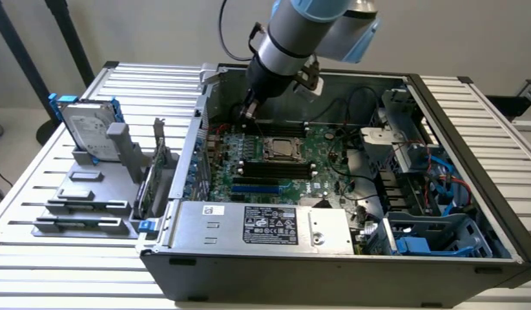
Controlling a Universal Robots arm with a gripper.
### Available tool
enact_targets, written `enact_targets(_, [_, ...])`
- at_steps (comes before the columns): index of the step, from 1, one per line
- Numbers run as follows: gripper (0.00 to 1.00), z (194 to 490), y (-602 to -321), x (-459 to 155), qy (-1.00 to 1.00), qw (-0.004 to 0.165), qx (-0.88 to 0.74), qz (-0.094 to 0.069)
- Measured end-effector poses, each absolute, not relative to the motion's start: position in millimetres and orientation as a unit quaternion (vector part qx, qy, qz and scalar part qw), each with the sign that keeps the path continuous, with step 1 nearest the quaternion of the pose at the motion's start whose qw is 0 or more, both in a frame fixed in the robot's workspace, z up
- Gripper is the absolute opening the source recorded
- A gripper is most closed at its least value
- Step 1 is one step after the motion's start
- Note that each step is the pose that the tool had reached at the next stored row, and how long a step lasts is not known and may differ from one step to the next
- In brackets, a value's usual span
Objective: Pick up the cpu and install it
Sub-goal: 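Install the first cpu locking lever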
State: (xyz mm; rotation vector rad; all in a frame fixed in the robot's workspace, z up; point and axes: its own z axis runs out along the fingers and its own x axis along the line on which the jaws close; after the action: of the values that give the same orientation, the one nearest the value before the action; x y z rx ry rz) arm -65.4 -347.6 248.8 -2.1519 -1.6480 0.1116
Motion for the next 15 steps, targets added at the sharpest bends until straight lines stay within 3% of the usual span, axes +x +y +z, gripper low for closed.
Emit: enact_targets(15, [0.11,258.3,-347.6,-65.7,-0.538,0.215,-0.815,0.026])
